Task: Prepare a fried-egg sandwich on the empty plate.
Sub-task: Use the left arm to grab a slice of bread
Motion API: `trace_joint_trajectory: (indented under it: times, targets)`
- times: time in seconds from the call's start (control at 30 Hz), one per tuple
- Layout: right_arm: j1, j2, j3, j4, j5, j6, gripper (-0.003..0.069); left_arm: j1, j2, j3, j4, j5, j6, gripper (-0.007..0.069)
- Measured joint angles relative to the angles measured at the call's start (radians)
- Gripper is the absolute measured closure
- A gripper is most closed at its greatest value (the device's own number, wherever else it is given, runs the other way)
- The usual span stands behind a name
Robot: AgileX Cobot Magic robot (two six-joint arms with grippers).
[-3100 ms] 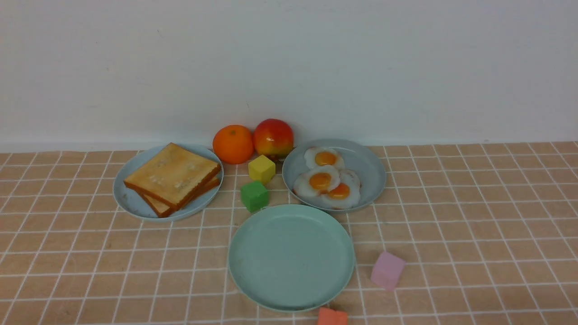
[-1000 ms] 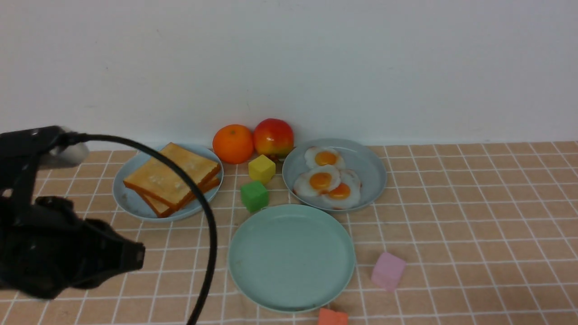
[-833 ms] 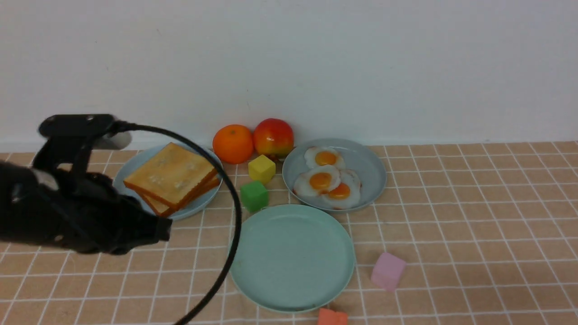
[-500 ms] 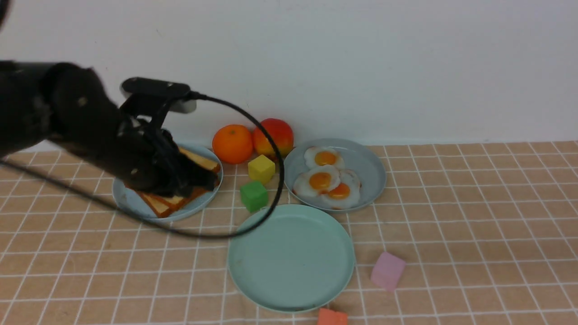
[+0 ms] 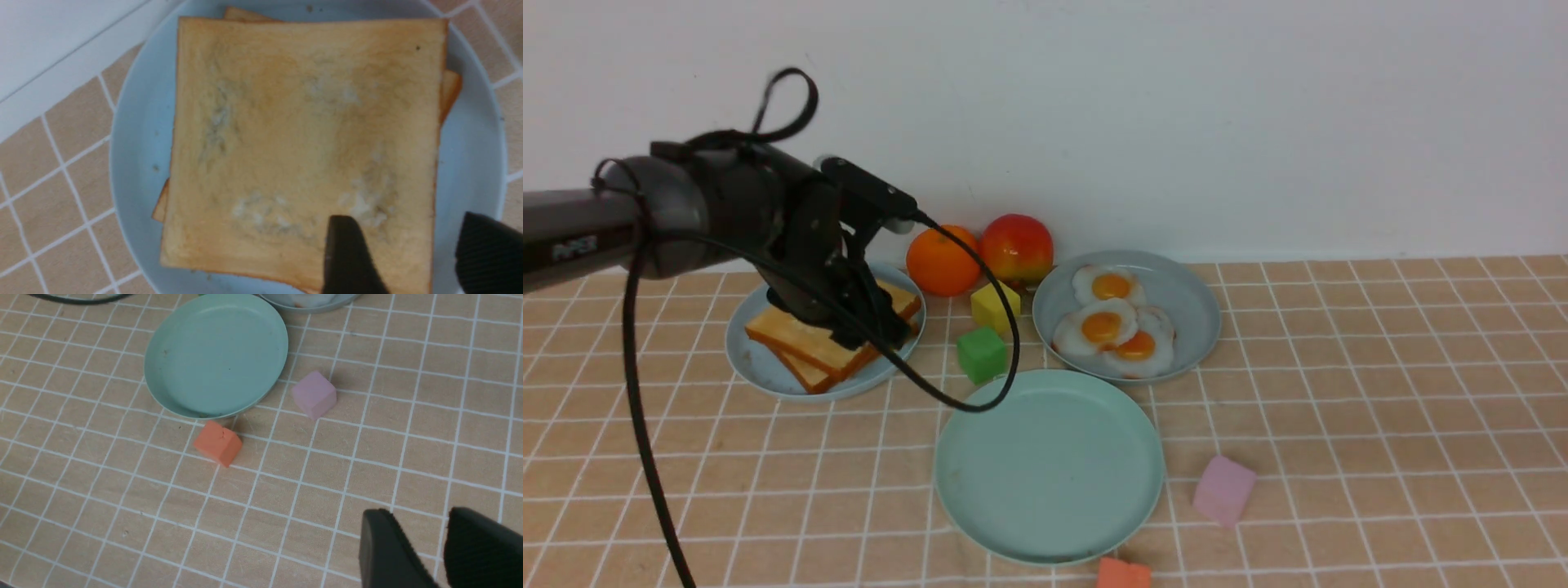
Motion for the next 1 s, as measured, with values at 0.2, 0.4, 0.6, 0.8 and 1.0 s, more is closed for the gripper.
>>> trace_joint_trajectory:
  times: [0.2,0.4,0.6,0.8,1.0]
  targets:
    - [0.0,0.0,0.0,0.014,-0.001,0.0,0.0419,0.0,0.039,-0.002,0.001,-0.006,0.0,0.0165]
    - [0.0,0.0,0.0,0.026,-0.001,0.0,0.0419,0.0,0.067,-0.007,0.016,-0.013,0.0,0.0167]
    - [0.0,0.0,0.0,0.037,0.01,0.0,0.0419,0.0,0.071,-0.008,0.033,-0.014,0.0,0.0267]
    - [0.0,-0.001,0.0,0.059,0.034,0.0,0.0419,-0.001,0.073,-0.01,0.033,-0.013,0.0,0.0466]
    - [0.0,-0.001,0.0,0.059,0.035,0.0,0.0419,-0.021,0.014,-0.01,0.033,0.04,-0.002,0.0468]
